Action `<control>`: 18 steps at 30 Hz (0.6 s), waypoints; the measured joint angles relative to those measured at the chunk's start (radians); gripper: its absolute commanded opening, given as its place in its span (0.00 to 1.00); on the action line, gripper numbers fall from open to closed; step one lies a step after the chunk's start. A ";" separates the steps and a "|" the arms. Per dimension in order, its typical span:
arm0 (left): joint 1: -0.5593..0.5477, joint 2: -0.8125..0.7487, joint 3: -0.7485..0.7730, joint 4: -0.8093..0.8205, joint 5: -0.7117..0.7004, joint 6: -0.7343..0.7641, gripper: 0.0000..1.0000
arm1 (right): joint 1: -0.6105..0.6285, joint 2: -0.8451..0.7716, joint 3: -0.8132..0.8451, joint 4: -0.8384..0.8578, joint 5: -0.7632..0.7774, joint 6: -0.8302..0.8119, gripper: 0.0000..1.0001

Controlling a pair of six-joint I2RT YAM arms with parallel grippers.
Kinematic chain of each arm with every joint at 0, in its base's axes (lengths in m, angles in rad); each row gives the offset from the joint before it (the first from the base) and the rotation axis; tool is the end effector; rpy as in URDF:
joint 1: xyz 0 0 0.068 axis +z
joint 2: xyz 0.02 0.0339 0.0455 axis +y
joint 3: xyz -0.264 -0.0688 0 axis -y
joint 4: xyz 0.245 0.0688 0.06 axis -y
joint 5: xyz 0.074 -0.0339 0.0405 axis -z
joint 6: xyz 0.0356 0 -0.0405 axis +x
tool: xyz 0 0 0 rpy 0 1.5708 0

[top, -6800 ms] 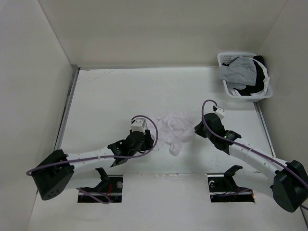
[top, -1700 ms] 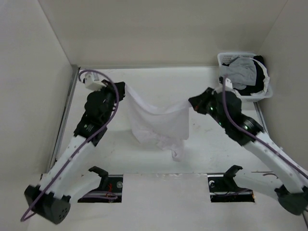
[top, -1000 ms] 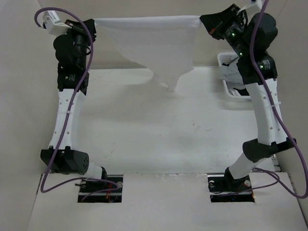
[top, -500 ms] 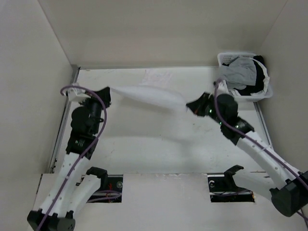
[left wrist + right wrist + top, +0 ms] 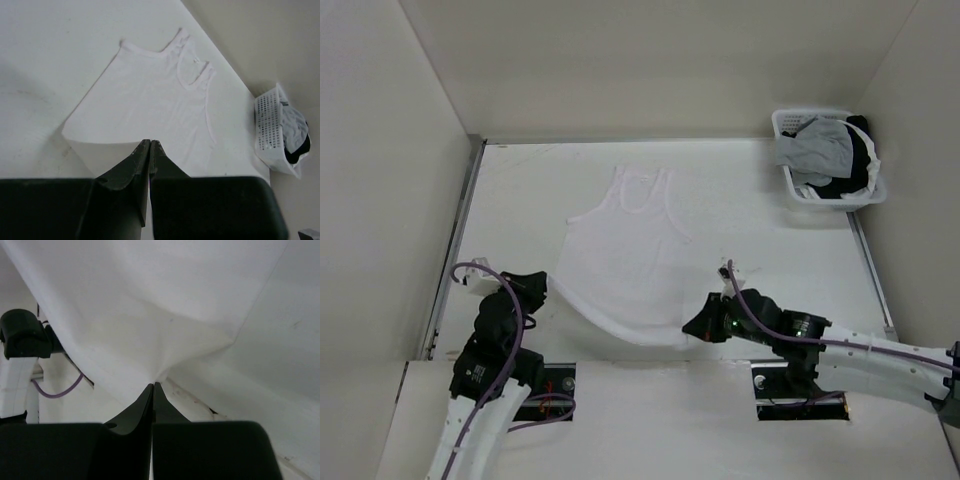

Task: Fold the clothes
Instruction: Flatten the tank top out, then fold the tank top

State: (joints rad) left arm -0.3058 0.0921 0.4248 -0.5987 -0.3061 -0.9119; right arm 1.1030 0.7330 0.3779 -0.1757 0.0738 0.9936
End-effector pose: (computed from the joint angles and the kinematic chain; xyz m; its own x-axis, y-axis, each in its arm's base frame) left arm 0.0731 -0.0118 0.2461 -0.1612 -0.7397 -0.6533 -0.1922 0.6729 -0.7144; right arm 0.0785 0.1495 0.2058 -0.8465 0.1778 -0.5019 -0.2788 0.6550 0.7023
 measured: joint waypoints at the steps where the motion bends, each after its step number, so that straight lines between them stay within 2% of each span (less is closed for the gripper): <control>1: -0.002 -0.003 -0.002 -0.022 -0.012 -0.017 0.00 | 0.009 0.002 0.000 -0.008 0.005 0.014 0.01; 4: -0.002 0.056 0.000 0.003 -0.046 -0.036 0.00 | -0.034 0.040 0.025 -0.007 0.008 0.013 0.01; 6: 0.001 0.188 0.008 0.093 -0.060 -0.035 0.00 | -0.119 0.103 0.077 -0.003 -0.002 -0.014 0.01; 12: 0.029 0.801 0.135 0.496 -0.074 -0.006 0.00 | -0.439 0.395 0.333 0.109 -0.086 -0.132 0.01; 18: 0.109 1.285 0.389 0.775 -0.038 0.008 0.01 | -0.629 0.729 0.587 0.222 -0.206 -0.189 0.01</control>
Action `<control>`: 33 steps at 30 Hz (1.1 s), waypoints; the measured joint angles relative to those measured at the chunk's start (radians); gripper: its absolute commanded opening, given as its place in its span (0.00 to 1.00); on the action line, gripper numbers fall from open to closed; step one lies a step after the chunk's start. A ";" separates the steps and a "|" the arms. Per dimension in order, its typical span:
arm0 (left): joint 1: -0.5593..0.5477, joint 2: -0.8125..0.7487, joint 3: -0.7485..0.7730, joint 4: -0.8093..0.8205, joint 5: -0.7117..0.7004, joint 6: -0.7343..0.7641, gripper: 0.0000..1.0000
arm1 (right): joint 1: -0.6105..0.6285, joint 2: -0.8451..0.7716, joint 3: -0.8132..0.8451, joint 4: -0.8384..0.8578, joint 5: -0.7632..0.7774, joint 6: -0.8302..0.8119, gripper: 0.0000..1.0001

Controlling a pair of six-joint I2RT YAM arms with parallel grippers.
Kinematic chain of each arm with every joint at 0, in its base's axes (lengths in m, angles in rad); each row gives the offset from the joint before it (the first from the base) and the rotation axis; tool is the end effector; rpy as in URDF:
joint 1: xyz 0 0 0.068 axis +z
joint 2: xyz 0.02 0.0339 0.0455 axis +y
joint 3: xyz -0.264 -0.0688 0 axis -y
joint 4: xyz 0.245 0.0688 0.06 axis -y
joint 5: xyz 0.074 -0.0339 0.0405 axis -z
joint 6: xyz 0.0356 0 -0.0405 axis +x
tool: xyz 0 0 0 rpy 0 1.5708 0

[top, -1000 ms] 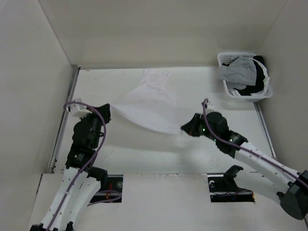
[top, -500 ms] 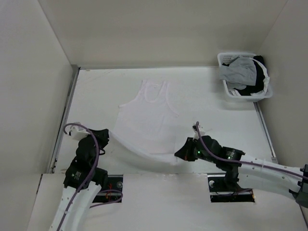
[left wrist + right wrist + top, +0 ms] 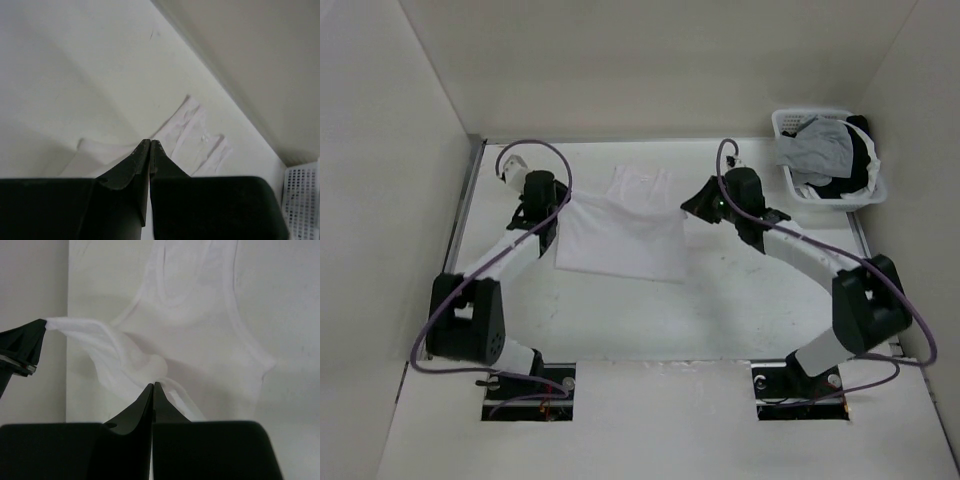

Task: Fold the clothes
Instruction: Fold the tank top

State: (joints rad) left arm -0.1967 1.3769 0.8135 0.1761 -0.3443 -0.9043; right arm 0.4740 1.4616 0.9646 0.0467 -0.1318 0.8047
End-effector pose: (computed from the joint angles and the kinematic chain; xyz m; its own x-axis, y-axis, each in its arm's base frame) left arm 0.3043 -0.0484 0.2518 -0.1327 -0.7280 -0.6726 -0.3669 0.6665 -0.6490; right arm 0.2947 0.1564 0.2643 -0.6704 0.4590 -0.5830 -0.1077 0.7173 0.6884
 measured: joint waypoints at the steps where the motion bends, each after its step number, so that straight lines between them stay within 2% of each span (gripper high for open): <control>1: 0.011 0.061 0.041 0.024 0.007 0.000 0.01 | -0.026 0.060 0.040 0.015 -0.017 -0.004 0.01; 4: 0.036 0.246 0.188 0.082 0.027 0.008 0.01 | -0.094 0.210 0.135 0.043 -0.058 -0.010 0.01; 9: 0.039 0.469 0.381 0.111 0.071 0.027 0.03 | -0.188 0.400 0.238 0.054 -0.097 0.004 0.01; 11: 0.037 0.534 0.440 0.112 0.082 0.034 0.08 | -0.212 0.463 0.281 0.054 -0.105 0.014 0.08; 12: 0.037 0.563 0.466 0.113 0.088 0.037 0.13 | -0.220 0.495 0.307 0.057 -0.107 0.021 0.13; 14: 0.041 0.604 0.497 0.115 0.094 0.041 0.27 | -0.228 0.552 0.361 0.062 -0.112 0.039 0.30; 15: 0.045 0.611 0.499 0.117 0.098 0.042 0.30 | -0.231 0.576 0.385 0.068 -0.114 0.048 0.39; 17: 0.055 0.609 0.488 0.116 0.108 0.042 0.30 | -0.231 0.592 0.401 0.082 -0.114 0.063 0.47; 19: 0.064 0.570 0.426 0.143 0.114 0.041 0.29 | -0.231 0.578 0.378 0.101 -0.109 0.064 0.52; 21: 0.067 0.473 0.287 0.158 0.109 0.032 0.28 | -0.230 0.516 0.287 0.130 -0.087 0.059 0.52; 22: 0.065 0.406 0.198 0.163 0.103 0.027 0.28 | -0.225 0.471 0.228 0.138 -0.073 0.056 0.43; 24: 0.050 0.264 0.027 0.172 0.090 0.017 0.28 | -0.212 0.356 0.087 0.158 -0.034 0.047 0.12; 25: 0.042 0.204 -0.041 0.174 0.088 0.013 0.28 | -0.196 0.292 0.014 0.170 -0.018 0.046 0.03; 26: 0.034 0.145 -0.109 0.178 0.088 0.005 0.28 | -0.172 0.232 -0.054 0.185 -0.002 0.049 0.01; 29: 0.034 0.032 -0.267 0.179 0.118 -0.037 0.31 | -0.071 0.114 -0.195 0.223 0.027 0.051 0.05; 33: 0.103 -0.010 -0.386 0.156 0.188 -0.072 0.36 | 0.061 0.032 -0.348 0.257 0.070 0.054 0.28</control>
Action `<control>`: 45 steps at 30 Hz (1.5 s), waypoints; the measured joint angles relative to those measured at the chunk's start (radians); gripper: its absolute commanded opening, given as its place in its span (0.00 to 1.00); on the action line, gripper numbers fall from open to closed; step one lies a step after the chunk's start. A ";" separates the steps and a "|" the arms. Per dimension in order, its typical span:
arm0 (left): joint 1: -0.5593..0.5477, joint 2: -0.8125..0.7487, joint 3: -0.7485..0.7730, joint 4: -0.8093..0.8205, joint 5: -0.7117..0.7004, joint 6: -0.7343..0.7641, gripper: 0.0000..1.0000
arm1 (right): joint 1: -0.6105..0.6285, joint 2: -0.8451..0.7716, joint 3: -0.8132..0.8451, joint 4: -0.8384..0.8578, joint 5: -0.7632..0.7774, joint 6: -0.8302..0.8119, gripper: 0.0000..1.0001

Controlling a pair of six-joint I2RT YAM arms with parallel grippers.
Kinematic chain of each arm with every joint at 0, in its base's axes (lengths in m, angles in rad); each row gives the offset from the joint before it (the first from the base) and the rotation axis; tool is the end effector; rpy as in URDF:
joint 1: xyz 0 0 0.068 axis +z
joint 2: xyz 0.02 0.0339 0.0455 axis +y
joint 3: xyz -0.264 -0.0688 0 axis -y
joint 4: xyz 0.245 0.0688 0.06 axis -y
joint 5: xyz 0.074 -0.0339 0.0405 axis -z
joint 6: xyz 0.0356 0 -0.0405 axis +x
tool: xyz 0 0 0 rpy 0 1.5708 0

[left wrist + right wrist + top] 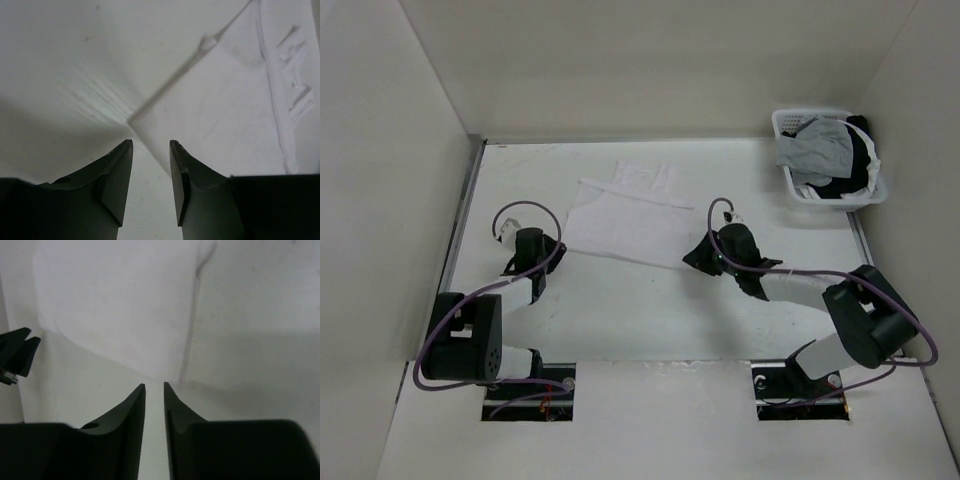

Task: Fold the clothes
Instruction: Fold the tank top

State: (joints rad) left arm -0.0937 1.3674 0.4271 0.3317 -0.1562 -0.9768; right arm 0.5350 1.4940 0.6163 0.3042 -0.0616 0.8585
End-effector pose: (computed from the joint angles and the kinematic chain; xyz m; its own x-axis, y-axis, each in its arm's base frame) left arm 0.2486 -0.0178 0.1471 -0.2899 -0.7950 -0.5329 -0.4911 0.6015 -0.6301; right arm 0.2522 0.1520 0.1672 -0.7239 0.4491 -0.5237 -0.0084 0.7533 0.6576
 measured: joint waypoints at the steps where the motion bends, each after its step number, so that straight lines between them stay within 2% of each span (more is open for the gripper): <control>1: 0.016 -0.007 -0.019 -0.003 0.013 -0.003 0.36 | 0.015 -0.017 -0.032 0.000 0.010 0.002 0.34; 3: 0.035 -0.018 -0.043 -0.006 0.034 -0.008 0.36 | 0.030 -0.045 -0.087 0.000 0.033 0.004 0.42; 7: 0.055 -0.004 -0.048 0.017 0.081 -0.013 0.34 | 0.035 -0.053 -0.131 0.006 0.061 0.017 0.49; 17: 0.061 0.078 -0.042 0.112 0.107 -0.038 0.25 | 0.037 0.018 -0.142 0.127 0.061 0.106 0.50; 20: 0.061 0.106 -0.037 0.144 0.108 -0.051 0.20 | 0.048 0.049 -0.139 0.168 0.050 0.138 0.48; 24: 0.061 0.135 -0.032 0.172 0.108 -0.062 0.13 | 0.060 0.089 -0.127 0.197 0.030 0.178 0.39; 31: 0.061 0.146 -0.032 0.179 0.103 -0.071 0.00 | 0.062 0.140 -0.105 0.208 0.012 0.222 0.10; 34: 0.057 0.137 -0.032 0.171 0.097 -0.072 0.00 | 0.062 0.146 -0.103 0.209 0.018 0.233 0.07; 37: 0.040 0.055 -0.032 0.121 0.087 -0.072 0.00 | 0.063 0.113 -0.111 0.197 0.045 0.226 0.06; 39: 0.026 -0.067 -0.032 0.072 0.084 -0.067 0.00 | 0.069 0.038 -0.129 0.177 0.066 0.212 0.06; 42: 0.014 -0.301 -0.030 -0.003 0.082 -0.051 0.00 | 0.095 -0.148 -0.151 0.118 0.093 0.188 0.06; 45: 0.014 -0.533 -0.012 -0.120 0.077 -0.031 0.00 | 0.150 -0.397 -0.155 -0.009 0.146 0.149 0.05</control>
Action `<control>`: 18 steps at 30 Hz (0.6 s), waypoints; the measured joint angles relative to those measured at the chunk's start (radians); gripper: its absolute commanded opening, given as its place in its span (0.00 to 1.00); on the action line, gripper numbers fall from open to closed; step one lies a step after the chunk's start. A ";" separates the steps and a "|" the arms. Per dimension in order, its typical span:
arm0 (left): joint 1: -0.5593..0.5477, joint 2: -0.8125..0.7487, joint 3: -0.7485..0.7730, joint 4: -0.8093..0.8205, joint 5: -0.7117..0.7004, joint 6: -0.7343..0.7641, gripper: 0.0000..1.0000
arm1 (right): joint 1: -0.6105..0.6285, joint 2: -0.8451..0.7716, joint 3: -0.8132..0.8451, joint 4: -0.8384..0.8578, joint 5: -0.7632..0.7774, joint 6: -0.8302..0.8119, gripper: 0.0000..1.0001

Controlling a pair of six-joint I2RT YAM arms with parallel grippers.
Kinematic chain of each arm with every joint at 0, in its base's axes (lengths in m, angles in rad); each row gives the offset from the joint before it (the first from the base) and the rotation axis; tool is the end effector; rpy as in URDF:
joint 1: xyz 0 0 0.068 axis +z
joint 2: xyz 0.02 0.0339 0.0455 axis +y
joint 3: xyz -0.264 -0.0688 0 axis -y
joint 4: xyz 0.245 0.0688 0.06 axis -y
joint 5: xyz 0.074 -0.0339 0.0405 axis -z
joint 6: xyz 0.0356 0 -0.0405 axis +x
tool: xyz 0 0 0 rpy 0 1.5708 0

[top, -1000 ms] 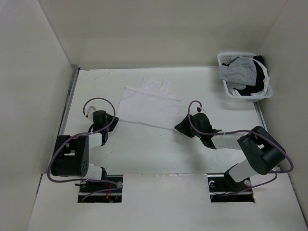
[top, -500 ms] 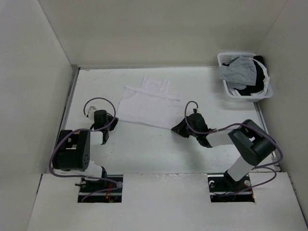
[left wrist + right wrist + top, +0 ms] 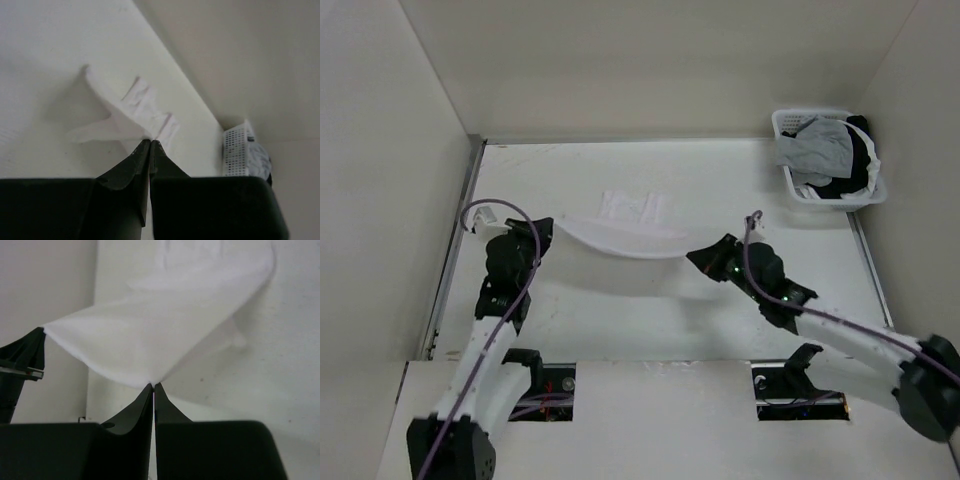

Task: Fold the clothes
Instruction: Fold the tank top

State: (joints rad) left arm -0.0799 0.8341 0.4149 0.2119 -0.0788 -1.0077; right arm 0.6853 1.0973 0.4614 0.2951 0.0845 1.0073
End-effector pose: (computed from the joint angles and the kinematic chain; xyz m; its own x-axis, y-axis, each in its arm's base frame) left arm 0.1976 -0.0130 0.2416 -0.1119 -0.8367 -0.5361 -0.1720 0.5476 -0.8189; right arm 0.1843 0.1467 0.2146 -0.6193 0.5818 -0.5273 -0.0852 0.6178 0.7817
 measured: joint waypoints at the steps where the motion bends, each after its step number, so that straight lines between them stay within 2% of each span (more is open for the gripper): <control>1: -0.001 -0.076 0.013 -0.052 0.000 0.008 0.00 | 0.025 -0.089 0.003 -0.051 0.023 -0.013 0.05; 5: -0.020 -0.333 0.115 -0.282 -0.001 0.036 0.00 | 0.175 -0.428 0.084 -0.328 0.148 -0.063 0.05; 9: -0.058 -0.499 0.300 -0.489 -0.004 0.070 0.00 | 0.369 -0.597 0.254 -0.560 0.295 -0.088 0.05; 12: -0.080 -0.560 0.417 -0.569 -0.005 0.080 0.00 | 0.542 -0.631 0.365 -0.661 0.414 -0.088 0.06; 14: -0.091 -0.581 0.444 -0.605 -0.008 0.081 0.00 | 0.635 -0.618 0.402 -0.700 0.473 -0.088 0.06; 16: -0.097 -0.585 0.435 -0.642 -0.011 0.081 0.00 | 0.670 -0.587 0.407 -0.724 0.506 -0.088 0.06; 18: -0.098 -0.576 0.390 -0.662 -0.015 0.081 0.00 | 0.630 -0.538 0.393 -0.737 0.507 -0.089 0.06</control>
State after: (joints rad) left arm -0.1776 0.2581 0.8047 -0.4503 -0.0937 -0.9268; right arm 1.3151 0.5594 0.8547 -0.4419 0.5919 0.9184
